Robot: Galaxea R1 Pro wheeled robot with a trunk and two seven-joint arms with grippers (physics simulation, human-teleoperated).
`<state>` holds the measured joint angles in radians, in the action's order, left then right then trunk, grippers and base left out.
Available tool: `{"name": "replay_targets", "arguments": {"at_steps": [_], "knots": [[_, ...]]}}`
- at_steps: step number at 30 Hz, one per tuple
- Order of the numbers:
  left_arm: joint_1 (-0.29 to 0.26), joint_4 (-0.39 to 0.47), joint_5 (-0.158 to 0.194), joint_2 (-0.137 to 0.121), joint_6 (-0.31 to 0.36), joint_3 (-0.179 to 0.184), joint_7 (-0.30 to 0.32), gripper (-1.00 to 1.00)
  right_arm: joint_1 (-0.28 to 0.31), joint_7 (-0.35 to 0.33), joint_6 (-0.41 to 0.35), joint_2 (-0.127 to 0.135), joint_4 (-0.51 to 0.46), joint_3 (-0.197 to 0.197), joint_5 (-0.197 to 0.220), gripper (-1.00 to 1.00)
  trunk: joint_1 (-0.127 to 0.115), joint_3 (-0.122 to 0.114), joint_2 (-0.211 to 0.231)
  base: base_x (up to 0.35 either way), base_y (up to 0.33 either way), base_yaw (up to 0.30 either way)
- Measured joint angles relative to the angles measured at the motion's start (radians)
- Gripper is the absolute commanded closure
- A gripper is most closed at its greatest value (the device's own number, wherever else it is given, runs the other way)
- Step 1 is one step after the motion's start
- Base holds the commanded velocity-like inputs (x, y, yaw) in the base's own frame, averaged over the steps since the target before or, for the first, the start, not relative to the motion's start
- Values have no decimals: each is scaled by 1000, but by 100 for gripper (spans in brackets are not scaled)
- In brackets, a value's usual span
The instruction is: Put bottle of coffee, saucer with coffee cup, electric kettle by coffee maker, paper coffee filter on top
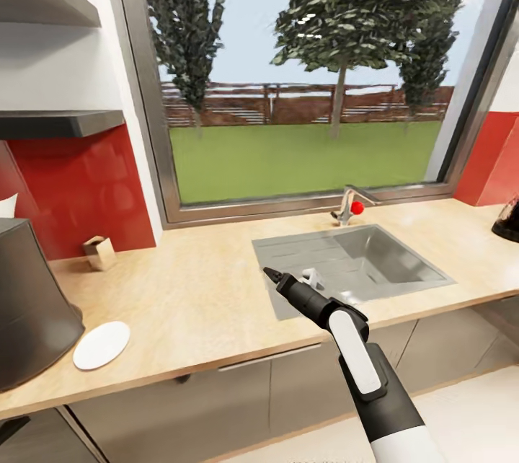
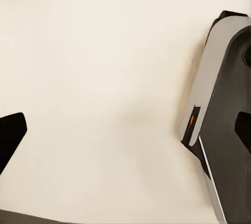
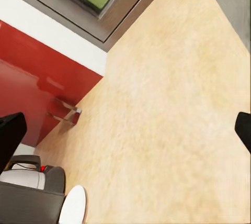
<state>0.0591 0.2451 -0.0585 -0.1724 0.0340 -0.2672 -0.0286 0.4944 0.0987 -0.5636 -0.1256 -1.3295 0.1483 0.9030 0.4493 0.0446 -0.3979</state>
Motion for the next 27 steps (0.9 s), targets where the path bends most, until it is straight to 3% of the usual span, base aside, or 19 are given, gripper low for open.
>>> {"name": "replay_targets", "arguments": {"at_steps": [6, 16, 27], "knots": [[0, 0, 0, 1, 0, 1, 0, -100, 0, 0, 0, 0, -1, 0, 1, -100, 0, 0, 0, 0, -17, -300], [0, 1, 0, 2, -26, 0, 0, -100, 0, 0, -2, 0, -4, -1, 1, -100, 0, 0, 0, -40, -222, -300], [0, 1, 0, 2, -42, -1, -1, -100, 0, 0, -3, 0, -4, -1, 1, -100, 0, 0, 0, -2, -13, -300]]}}
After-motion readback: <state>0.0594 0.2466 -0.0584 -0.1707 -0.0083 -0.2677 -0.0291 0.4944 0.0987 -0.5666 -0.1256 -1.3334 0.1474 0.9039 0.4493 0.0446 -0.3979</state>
